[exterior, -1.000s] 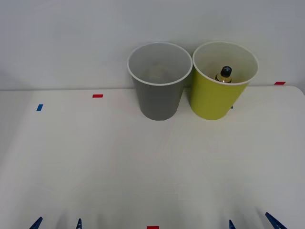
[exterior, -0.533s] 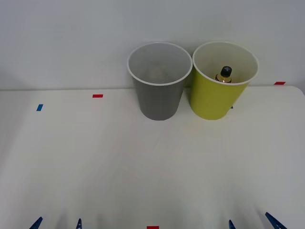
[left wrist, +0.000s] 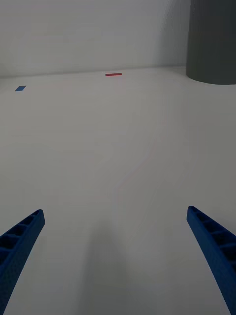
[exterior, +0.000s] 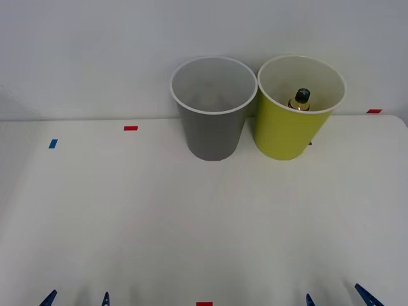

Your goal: Put cans in the gray bin and PET bottles in the light green bin.

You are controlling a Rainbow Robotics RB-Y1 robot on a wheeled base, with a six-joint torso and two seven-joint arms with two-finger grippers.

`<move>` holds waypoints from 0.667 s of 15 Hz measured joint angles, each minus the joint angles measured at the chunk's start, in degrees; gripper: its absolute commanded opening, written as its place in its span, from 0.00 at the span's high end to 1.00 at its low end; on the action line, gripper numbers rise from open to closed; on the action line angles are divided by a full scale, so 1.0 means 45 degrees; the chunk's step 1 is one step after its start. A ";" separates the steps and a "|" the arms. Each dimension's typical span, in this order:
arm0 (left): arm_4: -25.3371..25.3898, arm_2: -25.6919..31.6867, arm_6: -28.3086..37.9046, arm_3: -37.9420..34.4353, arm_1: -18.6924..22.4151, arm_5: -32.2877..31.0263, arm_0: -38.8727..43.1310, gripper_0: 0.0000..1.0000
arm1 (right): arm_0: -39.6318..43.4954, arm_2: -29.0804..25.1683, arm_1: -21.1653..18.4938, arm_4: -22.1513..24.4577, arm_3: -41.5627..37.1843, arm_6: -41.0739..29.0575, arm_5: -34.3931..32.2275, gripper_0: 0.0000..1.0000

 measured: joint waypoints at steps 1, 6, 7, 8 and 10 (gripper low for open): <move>0.0000 0.0000 0.0000 0.0000 0.0000 0.0000 0.0000 0.00 | 0.0000 0.0000 0.0000 0.0000 0.0000 0.0000 0.0000 0.00; 0.0000 0.0000 0.0000 0.0000 0.0000 0.0000 0.0000 0.00 | 0.0000 0.0000 0.0000 0.0000 0.0000 0.0000 0.0000 0.00; 0.0000 0.0000 0.0000 0.0000 0.0000 0.0000 0.0000 0.00 | 0.0000 0.0000 0.0000 0.0000 0.0000 0.0000 0.0000 0.00; 0.0000 0.0000 0.0000 0.0000 0.0000 0.0000 0.0000 0.00 | 0.0000 0.0000 0.0000 0.0000 0.0000 0.0000 0.0000 0.00; 0.0000 0.0000 0.0000 0.0000 0.0000 0.0001 0.0000 0.00 | 0.0000 0.0000 0.0000 0.0000 0.0000 0.0000 0.0000 0.00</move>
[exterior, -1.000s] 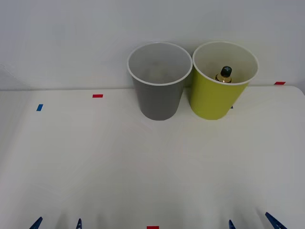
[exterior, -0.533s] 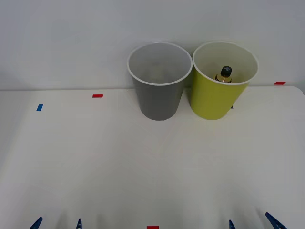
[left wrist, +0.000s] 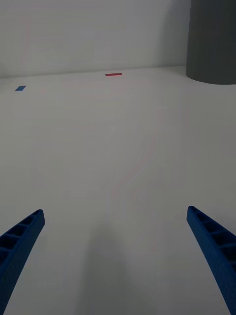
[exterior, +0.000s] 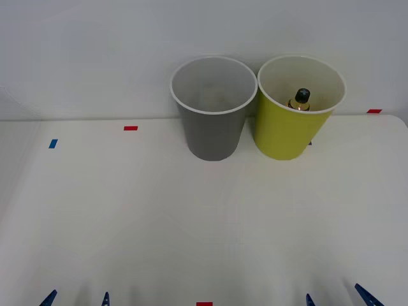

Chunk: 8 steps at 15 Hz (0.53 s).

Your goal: Put cans in the gray bin and PET bottles in the light green bin.

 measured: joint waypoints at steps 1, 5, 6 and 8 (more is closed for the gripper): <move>0.0000 0.0000 0.0000 0.0000 0.0000 0.0000 0.0000 0.00 | 0.0000 0.0000 0.0000 0.0000 0.0000 0.0000 0.0000 0.00; 0.0000 0.0000 0.0000 0.0000 0.0000 0.0000 0.0000 0.00 | 0.0000 0.0000 0.0000 0.0000 0.0000 0.0000 0.0000 0.00; 0.0000 0.0000 0.0000 0.0000 0.0000 0.0000 0.0000 0.00 | 0.0000 0.0000 0.0000 0.0000 0.0000 0.0000 0.0000 0.00; 0.0000 0.0000 0.0000 0.0000 0.0000 0.0000 0.0000 0.00 | 0.0000 0.0000 0.0000 0.0000 0.0000 0.0000 0.0000 0.00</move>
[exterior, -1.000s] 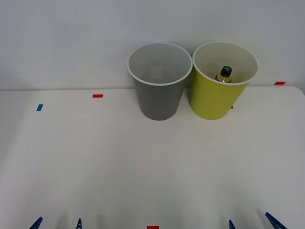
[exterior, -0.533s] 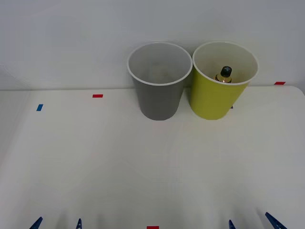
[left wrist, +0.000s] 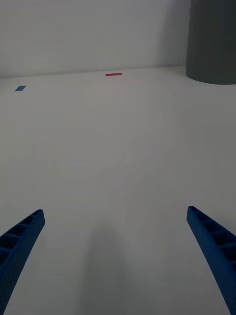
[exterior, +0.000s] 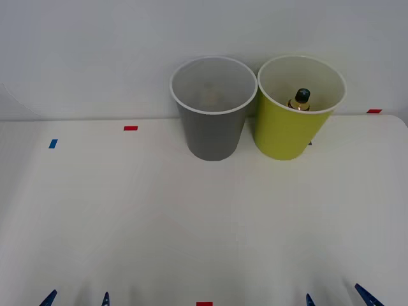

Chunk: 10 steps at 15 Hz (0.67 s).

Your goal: Put cans in the gray bin and PET bottles in the light green bin.

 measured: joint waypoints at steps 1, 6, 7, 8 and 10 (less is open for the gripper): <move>0.0000 0.0000 0.0000 0.0000 0.0000 0.0000 0.0000 0.00 | 0.0000 0.0000 0.0000 0.0000 0.0000 0.0000 0.0000 0.00; 0.0000 0.0000 0.0000 0.0000 0.0000 0.0000 0.0000 0.00 | 0.0000 0.0000 0.0000 0.0000 0.0000 0.0000 0.0000 0.00; 0.0000 0.0000 0.0000 0.0000 0.0000 0.0000 0.0000 0.00 | 0.0000 0.0000 0.0000 0.0000 0.0000 0.0000 0.0000 0.00; 0.0000 0.0000 0.0000 0.0000 0.0000 0.0000 0.0000 0.00 | 0.0000 0.0000 0.0000 0.0000 0.0000 0.0000 0.0000 0.00; 0.0000 0.0000 0.0000 0.0000 0.0000 0.0000 0.0000 0.00 | 0.0000 0.0000 0.0000 0.0000 0.0000 0.0000 0.0000 0.00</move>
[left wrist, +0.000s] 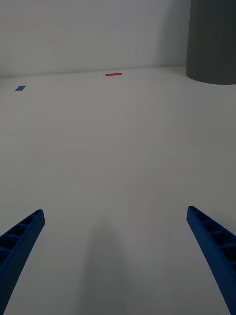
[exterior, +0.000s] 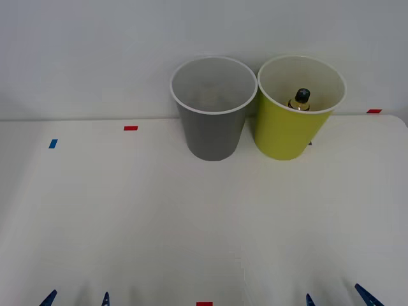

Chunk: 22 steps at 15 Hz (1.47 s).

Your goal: Put cans in the gray bin and PET bottles in the light green bin.

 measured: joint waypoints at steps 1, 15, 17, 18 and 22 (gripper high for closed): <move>0.0000 0.0000 0.0000 0.0000 0.0000 0.0000 0.0000 0.00 | 0.0000 0.0000 0.0000 0.0000 0.0000 0.0000 0.0000 0.00; 0.0000 0.0000 0.0000 0.0000 0.0000 0.0000 0.0000 0.00 | 0.0000 0.0000 0.0000 0.0000 0.0000 0.0000 0.0000 0.00; 0.0000 0.0000 0.0000 0.0000 0.0000 0.0000 0.0000 0.00 | 0.0000 0.0000 0.0000 0.0000 0.0000 0.0000 0.0000 0.00; 0.0000 0.0000 0.0000 0.0000 0.0000 0.0000 0.0000 0.00 | 0.0000 0.0000 0.0000 0.0000 0.0000 0.0000 0.0000 0.00; 0.0000 0.0000 0.0000 0.0000 0.0000 0.0000 0.0000 0.00 | 0.0000 0.0000 0.0000 0.0000 0.0000 0.0000 0.0000 0.00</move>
